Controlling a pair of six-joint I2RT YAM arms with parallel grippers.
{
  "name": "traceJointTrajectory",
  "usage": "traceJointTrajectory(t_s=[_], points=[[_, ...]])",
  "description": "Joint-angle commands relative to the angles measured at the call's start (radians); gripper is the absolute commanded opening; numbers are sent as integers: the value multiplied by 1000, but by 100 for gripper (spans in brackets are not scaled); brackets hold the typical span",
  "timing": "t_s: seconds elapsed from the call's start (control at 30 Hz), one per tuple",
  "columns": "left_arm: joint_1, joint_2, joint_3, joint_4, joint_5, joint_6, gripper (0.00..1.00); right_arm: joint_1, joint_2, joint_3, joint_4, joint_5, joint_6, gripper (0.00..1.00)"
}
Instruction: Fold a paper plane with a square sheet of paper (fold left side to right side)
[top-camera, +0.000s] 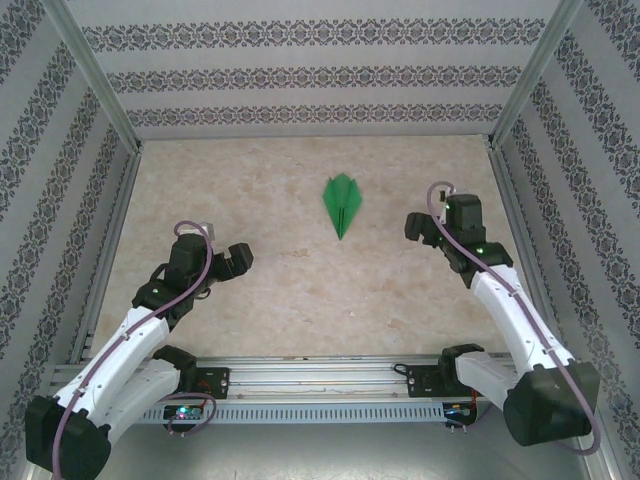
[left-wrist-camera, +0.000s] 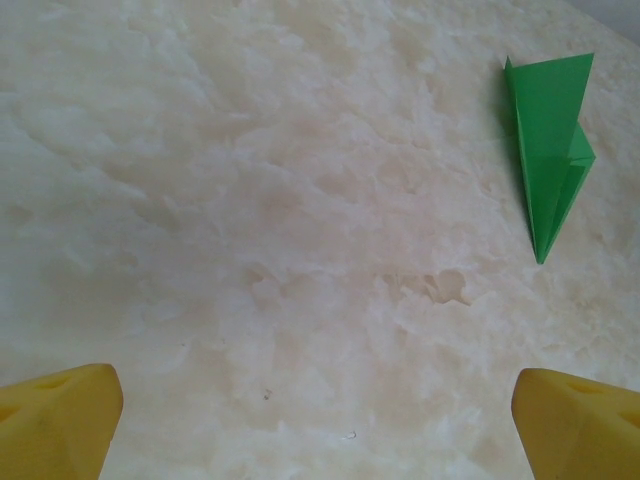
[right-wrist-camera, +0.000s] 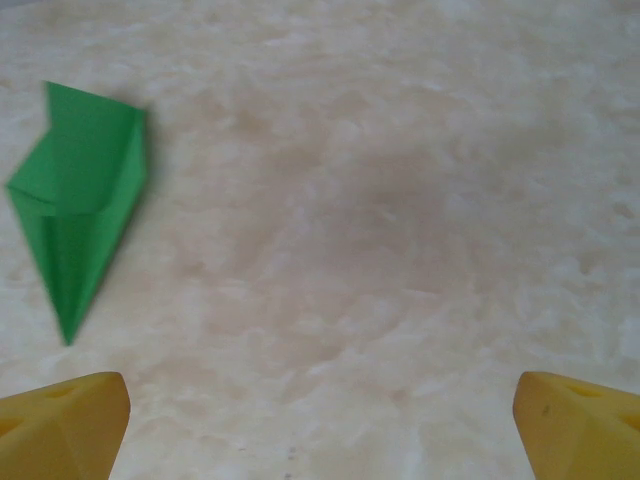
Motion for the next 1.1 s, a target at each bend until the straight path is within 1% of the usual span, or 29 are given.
traceJointTrajectory(t_s=[0.0, 0.13, 0.27, 0.47, 0.6, 0.73, 0.87, 0.9, 1.0, 1.07], points=[[18, 5, 16, -21, 33, 28, 100, -71, -31, -96, 189, -73, -50, 98], [18, 18, 0, 10, 91, 8, 100, -87, -11, -192, 326, -55, -146, 98], [17, 24, -3, 11, 109, 3, 100, -88, 40, -222, 412, -42, -186, 98], [19, 21, 6, -23, 94, 14, 100, -90, 106, -285, 610, -64, -201, 98], [21, 20, 6, -38, 82, 13, 100, -90, 153, -344, 779, -106, -211, 98], [25, 18, -2, -34, 78, 1, 100, -90, 213, -402, 989, -144, -232, 98], [28, 22, -2, -32, 75, 3, 100, -90, 274, -413, 1164, -174, -262, 98], [30, 23, -2, -32, 71, 5, 100, -90, 290, -444, 1202, -173, -268, 98], [36, 36, 10, -35, 63, 20, 100, -91, 346, -444, 1255, -189, -279, 98], [41, 49, 19, -33, 54, 31, 100, -91, 392, -457, 1320, -198, -282, 98]])
